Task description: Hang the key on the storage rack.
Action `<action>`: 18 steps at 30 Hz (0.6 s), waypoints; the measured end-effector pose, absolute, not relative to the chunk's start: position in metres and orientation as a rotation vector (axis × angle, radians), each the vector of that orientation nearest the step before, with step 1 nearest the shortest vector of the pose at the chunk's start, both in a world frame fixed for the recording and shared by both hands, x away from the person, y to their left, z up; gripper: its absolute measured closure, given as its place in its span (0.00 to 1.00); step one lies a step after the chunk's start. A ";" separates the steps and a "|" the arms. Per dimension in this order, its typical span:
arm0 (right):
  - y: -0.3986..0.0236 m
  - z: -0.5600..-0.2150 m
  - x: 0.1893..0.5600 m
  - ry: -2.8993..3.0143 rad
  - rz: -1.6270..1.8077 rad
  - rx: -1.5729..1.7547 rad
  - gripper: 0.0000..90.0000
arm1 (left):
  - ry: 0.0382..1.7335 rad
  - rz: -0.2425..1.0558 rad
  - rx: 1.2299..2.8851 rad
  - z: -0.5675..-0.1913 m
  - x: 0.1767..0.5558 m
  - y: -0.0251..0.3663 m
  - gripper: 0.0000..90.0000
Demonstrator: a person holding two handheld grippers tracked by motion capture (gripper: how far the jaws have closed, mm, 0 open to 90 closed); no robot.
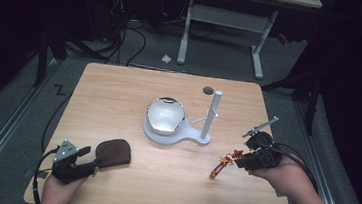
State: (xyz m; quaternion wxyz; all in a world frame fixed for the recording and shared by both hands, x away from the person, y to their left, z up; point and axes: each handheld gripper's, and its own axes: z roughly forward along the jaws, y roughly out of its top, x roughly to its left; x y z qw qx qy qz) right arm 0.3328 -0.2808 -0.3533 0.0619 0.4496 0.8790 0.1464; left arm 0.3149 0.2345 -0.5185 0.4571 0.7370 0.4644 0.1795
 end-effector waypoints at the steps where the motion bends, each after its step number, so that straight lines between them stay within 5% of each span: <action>1: -0.280 -0.352 0.333 2.655 0.442 1.361 0.74 | 1.144 0.443 1.817 -0.518 0.315 0.235 0.39; 18: -0.275 -0.322 0.343 2.616 0.474 1.320 0.74 | 1.146 0.445 1.810 -0.518 0.314 0.236 0.39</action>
